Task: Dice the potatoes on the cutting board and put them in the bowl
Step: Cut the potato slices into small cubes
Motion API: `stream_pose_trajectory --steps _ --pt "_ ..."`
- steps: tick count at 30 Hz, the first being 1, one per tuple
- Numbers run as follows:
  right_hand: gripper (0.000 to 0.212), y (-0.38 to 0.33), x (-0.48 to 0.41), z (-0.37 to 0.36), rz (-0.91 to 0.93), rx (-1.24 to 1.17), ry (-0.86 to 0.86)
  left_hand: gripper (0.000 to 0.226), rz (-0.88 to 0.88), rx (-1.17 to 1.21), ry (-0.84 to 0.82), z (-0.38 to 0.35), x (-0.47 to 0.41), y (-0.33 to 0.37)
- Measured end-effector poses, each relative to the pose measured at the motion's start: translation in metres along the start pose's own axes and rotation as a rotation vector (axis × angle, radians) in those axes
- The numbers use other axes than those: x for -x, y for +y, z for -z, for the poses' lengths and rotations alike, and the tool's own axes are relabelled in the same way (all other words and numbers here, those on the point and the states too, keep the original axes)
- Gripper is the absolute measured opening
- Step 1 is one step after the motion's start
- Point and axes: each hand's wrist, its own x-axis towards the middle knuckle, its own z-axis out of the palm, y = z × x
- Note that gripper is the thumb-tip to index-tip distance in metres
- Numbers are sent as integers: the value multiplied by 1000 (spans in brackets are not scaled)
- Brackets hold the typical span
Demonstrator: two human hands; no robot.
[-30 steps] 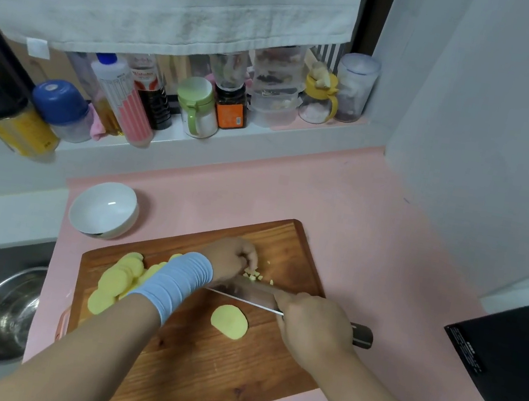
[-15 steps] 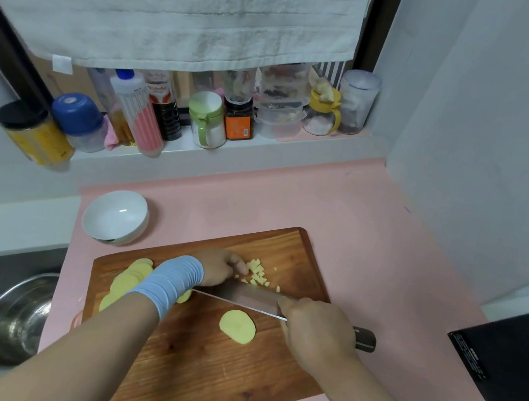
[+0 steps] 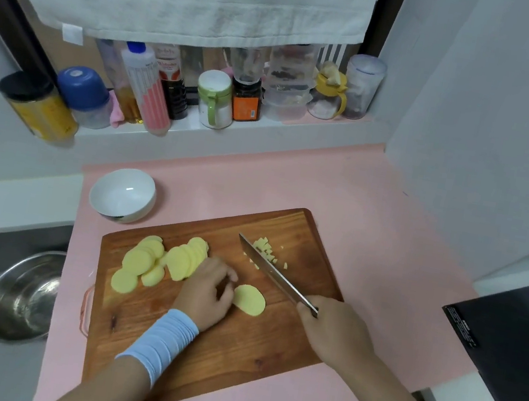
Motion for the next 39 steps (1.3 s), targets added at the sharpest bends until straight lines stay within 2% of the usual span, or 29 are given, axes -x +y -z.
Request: stream_pose_trajectory --steps 3,7,11,15,24,32,39 --pt "32 -1 7 -5 54 6 0 14 -195 -94 -133 -21 17 -5" --pt "33 0 14 -9 179 36 -2 15 -315 -203 -145 -38 26 -2" --pt "40 3 16 -12 255 76 -38 21 -271 -251 -123 -48 31 -3" --pt "35 9 12 -10 268 106 -64 20 -239 -262 -108 -49 32 2" --pt "26 11 15 -6 220 121 -99 13 -213 -264 -120 -46 28 6" --pt "28 8 8 -3 195 139 -127 14 -207 -219 -117 -48 29 3" --pt "28 10 -10 -18 171 47 -199 15 -194 -188 -101 -51 33 0"
